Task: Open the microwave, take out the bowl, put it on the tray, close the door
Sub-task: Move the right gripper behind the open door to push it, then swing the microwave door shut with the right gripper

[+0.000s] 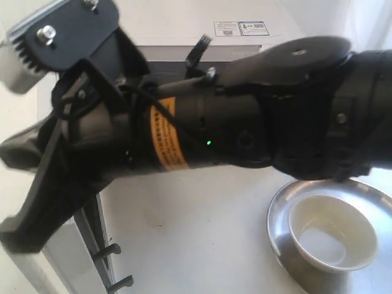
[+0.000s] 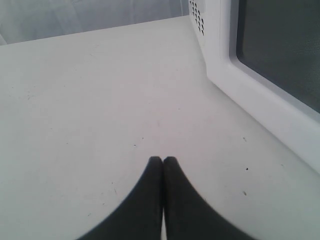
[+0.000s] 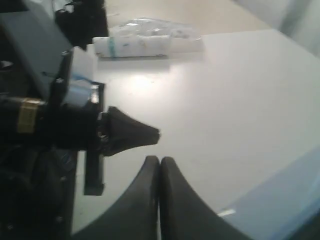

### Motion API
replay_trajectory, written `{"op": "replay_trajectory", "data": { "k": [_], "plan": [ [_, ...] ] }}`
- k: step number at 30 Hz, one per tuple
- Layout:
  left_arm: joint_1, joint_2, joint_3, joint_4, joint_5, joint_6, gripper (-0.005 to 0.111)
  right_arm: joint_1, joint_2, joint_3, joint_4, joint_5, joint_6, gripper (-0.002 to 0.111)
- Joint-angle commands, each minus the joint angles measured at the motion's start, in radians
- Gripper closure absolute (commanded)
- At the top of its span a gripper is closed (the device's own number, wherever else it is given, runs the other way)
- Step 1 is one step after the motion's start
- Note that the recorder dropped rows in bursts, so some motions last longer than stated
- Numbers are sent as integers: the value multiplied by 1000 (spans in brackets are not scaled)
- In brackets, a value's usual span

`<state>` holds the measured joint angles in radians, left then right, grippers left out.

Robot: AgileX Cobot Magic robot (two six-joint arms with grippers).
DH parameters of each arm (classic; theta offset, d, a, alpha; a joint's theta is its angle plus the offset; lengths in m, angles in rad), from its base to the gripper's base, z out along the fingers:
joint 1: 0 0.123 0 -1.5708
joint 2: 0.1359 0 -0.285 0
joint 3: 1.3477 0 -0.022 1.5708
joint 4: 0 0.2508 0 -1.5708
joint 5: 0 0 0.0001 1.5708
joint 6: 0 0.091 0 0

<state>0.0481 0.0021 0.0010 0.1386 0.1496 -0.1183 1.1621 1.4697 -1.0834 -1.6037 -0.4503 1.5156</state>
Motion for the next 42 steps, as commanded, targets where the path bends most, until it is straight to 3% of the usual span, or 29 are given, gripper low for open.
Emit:
{"op": "replay_trajectory", "data": {
  "k": [1,7,14,16,18,20,24,28,31,36,42],
  "plan": [
    [-1,-2,-1,-4,-1,-6,107,73,59,-7,-69,-76,-13,108],
    [-1,-2,-1,-4,-1,-6,107,173,120,-7,-141,215,24,108],
    [-1,-2,-1,-4,-1,-6,107,174,136,64,-141,708,49,108],
    [-1,-2,-1,-4,-1,-6,107,172,138,104,-117,880,-34,108],
    [-1,-2,-1,-4,-1,-6,107,145,164,119,108,1273,-284,108],
    [-1,-2,-1,-4,-1,-6,107,60,194,119,109,1508,-298,108],
    [-1,-2,-1,-4,-1,-6,107,-81,196,119,-14,1405,-191,108],
    [-1,-2,-1,-4,-1,-6,107,-98,196,119,-83,1344,-125,108],
    [-1,-2,-1,-4,-1,-6,107,-64,192,124,-83,1364,-89,108],
    [-1,-2,-1,-4,-1,-6,107,43,58,215,-141,1337,248,108],
    [-1,-2,-1,-4,-1,-6,107,182,-279,370,-141,1127,227,108]
  ]
}}
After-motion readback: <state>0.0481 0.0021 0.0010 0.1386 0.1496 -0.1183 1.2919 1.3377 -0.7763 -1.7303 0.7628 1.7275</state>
